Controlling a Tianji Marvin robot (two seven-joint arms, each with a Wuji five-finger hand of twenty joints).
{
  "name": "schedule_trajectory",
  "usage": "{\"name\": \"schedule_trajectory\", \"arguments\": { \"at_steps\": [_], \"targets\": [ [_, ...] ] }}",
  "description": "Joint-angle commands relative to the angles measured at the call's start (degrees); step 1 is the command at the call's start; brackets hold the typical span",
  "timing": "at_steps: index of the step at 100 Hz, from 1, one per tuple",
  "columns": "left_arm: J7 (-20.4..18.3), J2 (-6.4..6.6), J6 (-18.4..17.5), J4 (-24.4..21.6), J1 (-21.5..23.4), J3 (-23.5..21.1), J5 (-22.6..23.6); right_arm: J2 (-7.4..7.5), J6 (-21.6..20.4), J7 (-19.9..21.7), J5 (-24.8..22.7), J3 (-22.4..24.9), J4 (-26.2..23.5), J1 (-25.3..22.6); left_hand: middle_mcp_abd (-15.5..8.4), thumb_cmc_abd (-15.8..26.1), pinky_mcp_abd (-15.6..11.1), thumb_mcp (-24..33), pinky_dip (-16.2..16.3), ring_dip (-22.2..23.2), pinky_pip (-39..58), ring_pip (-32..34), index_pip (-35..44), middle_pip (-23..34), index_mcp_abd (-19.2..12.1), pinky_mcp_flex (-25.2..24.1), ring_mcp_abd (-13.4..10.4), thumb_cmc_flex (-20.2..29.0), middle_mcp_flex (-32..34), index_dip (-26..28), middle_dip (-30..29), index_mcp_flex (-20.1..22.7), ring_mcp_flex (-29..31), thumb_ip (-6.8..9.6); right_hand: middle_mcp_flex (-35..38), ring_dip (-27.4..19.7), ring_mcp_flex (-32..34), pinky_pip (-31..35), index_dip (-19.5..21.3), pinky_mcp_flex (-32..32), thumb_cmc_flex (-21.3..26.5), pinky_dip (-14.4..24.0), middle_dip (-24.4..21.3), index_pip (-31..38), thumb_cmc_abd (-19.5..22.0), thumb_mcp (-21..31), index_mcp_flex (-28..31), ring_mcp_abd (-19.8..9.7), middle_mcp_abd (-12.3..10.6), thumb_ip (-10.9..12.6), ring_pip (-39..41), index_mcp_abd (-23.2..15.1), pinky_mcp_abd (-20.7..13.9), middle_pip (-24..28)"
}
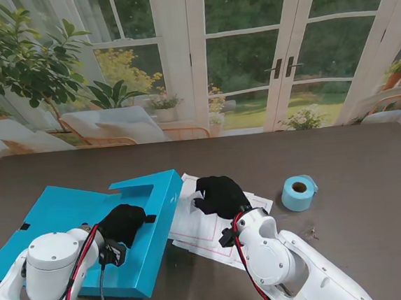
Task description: Peel a label from the label roll, stick it on the side of the file box and file the documents
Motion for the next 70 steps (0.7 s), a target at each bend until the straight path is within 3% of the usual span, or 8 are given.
{"name": "schedule_trajectory", "arguments": {
  "at_steps": [1, 24, 70],
  "targets": [
    [-1.5, 0.07, -0.4, -1.4, 0.8, -0.4, -0.6, -0.31, -0.6, 0.5, 0.0, -0.7, 0.8, 0.6, -5.0, -0.5, -0.6, 1.5, -0.8, 0.4, 3.8, 3.7, 2.8, 2.2, 2.4, 1.4, -0.3, 0.9, 2.5, 1.0, 0.9, -0.2, 1.1, 1.18, -1.6, -1.1, 1.3, -0.9, 1.6, 8.8, 0.7, 0.3, -0.4, 0.0, 0.9, -1.0, -1.5, -0.5, 1.9, 0.6, -1.2, -2.0, -0.3, 0.2],
    [-4.6, 1.01, -0.8, -3.1, 2.2, -1.8, -0.7, -0.39, -1.5, -0.6, -4.3, -3.8, 4.0, 3.7, -5.0, 0.2, -0.8, 1.5, -1.0, 0.5, 3.7, 3.8, 2.7, 2.4, 2.3, 1.2, -0.3, 0.5, 2.1, 1.1, 0.8, -0.6, 0.7, 0.83, -5.4, -3.6, 1.3, -1.5, 1.5, 6.7, 0.5, 0.7, -1.4, -0.4, 1.6, -1.7, -1.8, 0.2, 1.3, 0.8, -6.8, -3.4, -1.1, 0.5],
    [-5.7, 1.33, -1.7, -3.9, 3.6, -2.6, -0.5, -1.19, -1.6, -3.5, -9.8, -9.3, 8.2, 8.6, -4.5, 0.7, -0.8, 2.2, -1.0, 0.7, 3.4, 3.8, 2.4, 2.4, 2.4, 0.5, 0.1, 0.2, 1.8, 1.3, 0.9, -0.7, 0.4, 0.60, -7.0, -4.7, 1.3, -2.3, 0.9, 5.2, -0.3, 0.6, -2.3, -0.2, 1.9, -1.5, -1.9, -0.4, 0.5, 0.7, -9.5, -4.5, -1.9, 1.0]
  ]
}}
